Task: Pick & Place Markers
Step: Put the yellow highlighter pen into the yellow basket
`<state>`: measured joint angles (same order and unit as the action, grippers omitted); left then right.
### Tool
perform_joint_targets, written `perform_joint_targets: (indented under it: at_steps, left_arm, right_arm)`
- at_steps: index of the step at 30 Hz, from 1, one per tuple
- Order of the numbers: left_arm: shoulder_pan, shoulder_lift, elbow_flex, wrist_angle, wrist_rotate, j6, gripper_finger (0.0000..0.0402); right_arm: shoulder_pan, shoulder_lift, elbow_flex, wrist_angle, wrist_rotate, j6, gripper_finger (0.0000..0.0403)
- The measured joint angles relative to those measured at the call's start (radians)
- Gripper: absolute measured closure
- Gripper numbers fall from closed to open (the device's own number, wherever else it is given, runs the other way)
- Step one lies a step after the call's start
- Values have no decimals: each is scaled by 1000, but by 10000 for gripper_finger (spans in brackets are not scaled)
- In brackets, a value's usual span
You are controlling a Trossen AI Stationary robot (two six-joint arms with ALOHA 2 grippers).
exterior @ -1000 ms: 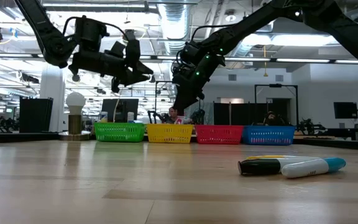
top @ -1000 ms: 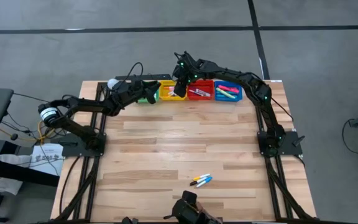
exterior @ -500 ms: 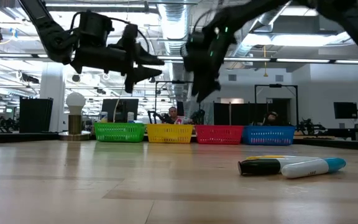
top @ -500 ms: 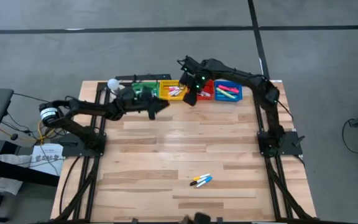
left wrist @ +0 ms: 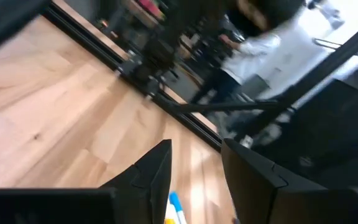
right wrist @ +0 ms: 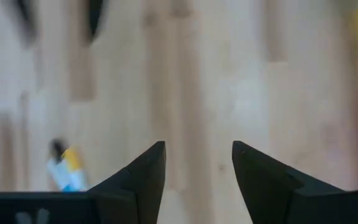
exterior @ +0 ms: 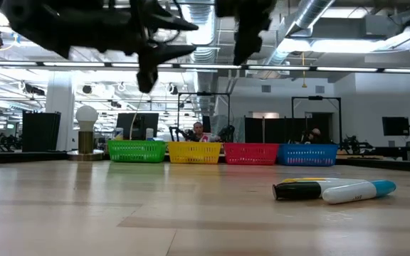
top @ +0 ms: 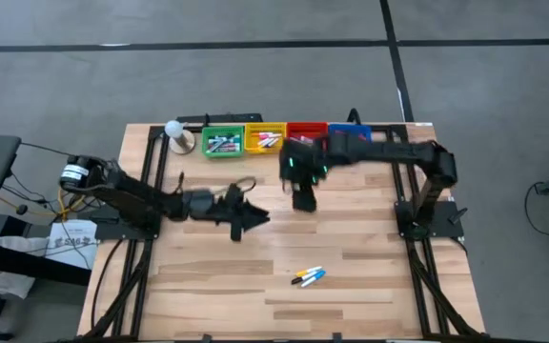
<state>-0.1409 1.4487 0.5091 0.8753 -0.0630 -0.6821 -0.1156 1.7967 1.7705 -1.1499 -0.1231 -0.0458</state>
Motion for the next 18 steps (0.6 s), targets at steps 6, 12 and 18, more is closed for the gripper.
perform_joint_targets:
  at_steps: [6, 12, 18]
  left_arm:
    - [-231, 0, 0, 0, -432, 47, 262]
    - [-323, 0, 0, -8, -538, 49, 262]
    - [-302, 0, 0, -32, -540, 99, 262]
  right_arm:
    - [218, -106, -269, 104, 23, 76, 251]
    - [378, -157, -540, 302, 38, 172, 275]
    - [460, -140, -682, 517, 79, 353, 289]
